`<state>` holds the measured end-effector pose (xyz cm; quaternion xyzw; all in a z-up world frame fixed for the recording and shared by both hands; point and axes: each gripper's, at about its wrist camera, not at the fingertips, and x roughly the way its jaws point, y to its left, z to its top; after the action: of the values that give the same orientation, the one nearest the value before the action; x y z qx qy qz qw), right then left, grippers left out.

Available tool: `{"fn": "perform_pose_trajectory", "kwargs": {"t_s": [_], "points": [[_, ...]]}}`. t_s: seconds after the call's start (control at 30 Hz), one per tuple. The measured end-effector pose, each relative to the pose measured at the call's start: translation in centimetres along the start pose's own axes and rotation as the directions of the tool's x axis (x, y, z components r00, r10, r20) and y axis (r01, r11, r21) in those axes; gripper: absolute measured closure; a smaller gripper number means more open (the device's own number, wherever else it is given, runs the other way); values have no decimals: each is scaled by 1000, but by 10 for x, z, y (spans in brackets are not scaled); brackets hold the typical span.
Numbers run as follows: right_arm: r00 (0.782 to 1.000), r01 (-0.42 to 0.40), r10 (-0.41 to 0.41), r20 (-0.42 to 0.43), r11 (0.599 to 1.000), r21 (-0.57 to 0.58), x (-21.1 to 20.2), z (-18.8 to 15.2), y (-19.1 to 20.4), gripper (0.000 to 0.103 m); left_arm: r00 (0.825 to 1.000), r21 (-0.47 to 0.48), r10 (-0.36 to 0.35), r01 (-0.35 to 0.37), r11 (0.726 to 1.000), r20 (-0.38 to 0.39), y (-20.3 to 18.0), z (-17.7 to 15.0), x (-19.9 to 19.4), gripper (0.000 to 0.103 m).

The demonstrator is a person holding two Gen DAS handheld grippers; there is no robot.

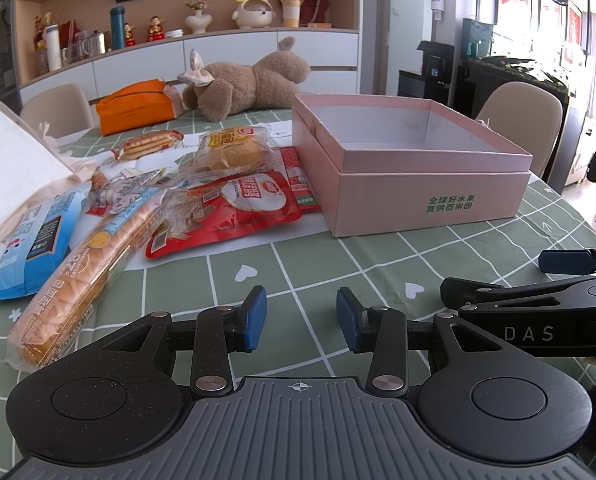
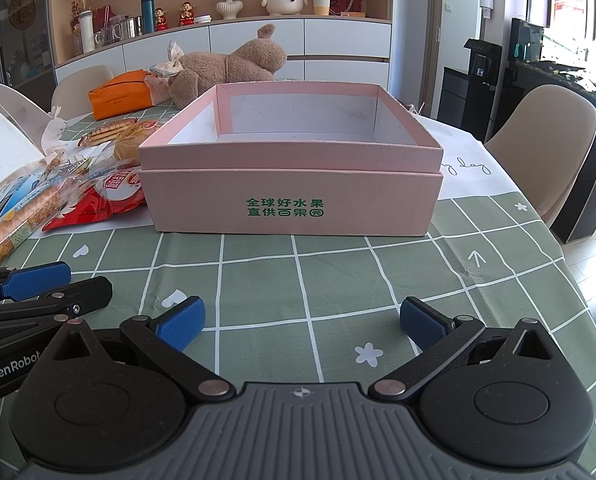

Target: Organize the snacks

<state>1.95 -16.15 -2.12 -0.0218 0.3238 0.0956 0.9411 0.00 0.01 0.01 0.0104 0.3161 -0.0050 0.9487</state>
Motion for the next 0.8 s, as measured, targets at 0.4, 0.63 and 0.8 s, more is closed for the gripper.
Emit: {"fn": "perform_pose_trajectory", "kwargs": {"t_s": [0.4, 0.63, 0.8], "points": [[998, -38, 36, -58, 999, -32, -2, 3, -4, 0, 1000, 5, 0, 0, 1000, -1, 3, 0, 0, 59], [961, -66, 48, -274, 996, -57, 10, 30, -3, 0, 985, -32, -62, 57, 998, -164, 30, 35, -3, 59], [953, -79, 55, -298, 994, -71, 17, 38, 22, 0, 984, -72, -24, 11, 997, -177, 83, 68, -25, 59]]}}
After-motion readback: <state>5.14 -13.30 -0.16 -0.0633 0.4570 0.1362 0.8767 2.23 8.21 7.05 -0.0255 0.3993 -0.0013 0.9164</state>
